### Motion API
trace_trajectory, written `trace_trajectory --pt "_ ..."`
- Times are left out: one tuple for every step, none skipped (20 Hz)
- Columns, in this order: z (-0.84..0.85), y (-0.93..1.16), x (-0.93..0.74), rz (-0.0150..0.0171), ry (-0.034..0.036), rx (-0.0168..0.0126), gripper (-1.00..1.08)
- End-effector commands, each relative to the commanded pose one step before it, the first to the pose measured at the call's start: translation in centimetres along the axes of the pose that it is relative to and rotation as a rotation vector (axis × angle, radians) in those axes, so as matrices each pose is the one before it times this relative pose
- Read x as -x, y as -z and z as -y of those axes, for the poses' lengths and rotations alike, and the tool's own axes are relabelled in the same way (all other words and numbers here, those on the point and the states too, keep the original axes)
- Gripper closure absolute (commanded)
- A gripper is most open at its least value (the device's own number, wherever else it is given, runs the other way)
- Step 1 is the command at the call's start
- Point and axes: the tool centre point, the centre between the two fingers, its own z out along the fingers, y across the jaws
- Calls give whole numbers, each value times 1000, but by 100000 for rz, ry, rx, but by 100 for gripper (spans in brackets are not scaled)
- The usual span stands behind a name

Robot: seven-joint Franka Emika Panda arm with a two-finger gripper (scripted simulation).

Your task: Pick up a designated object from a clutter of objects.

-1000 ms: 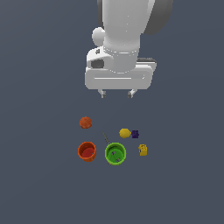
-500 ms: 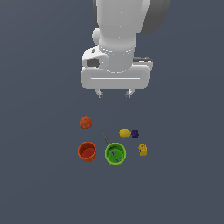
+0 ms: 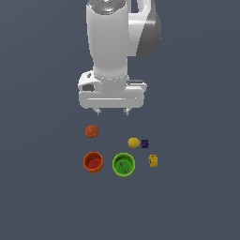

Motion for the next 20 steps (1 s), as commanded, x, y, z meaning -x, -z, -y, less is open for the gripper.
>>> trace_trajectory --pt "-1428 -2124 388 367 -222 -509 -92" --pt "-649 -948 211 135 -101 -207 -92" --pt "-684 -991 254 133 -116 -189 -92" --pt "-725 -1039 299 141 -139 -180 -92" --pt "-759 -1073 345 149 -164 -165 -92" --pt "-755 -1060 382 142 -173 -129 -92" --pt "-750 -1045 417 139 -182 -98 -92" --pt "-741 -1022 447 140 -194 -69 -92" --pt "-705 -964 456 141 -202 -40 -92" --pt "-657 -896 459 129 -189 -10 -92" --pt "-617 -836 456 129 -189 13 -92" --pt "-575 -775 450 125 -183 32 -92" --pt "-533 -717 439 121 -175 48 -92" --pt "-494 -661 424 120 -171 62 -92" --pt "-448 -602 405 107 -149 67 -92" --pt "-411 -550 384 107 -145 75 -92" --pt "-375 -499 360 106 -142 83 -92" --pt "-332 -445 333 92 -119 77 -92" --pt "-295 -395 303 84 -106 74 -92" --pt "-260 -347 272 79 -99 74 -92"
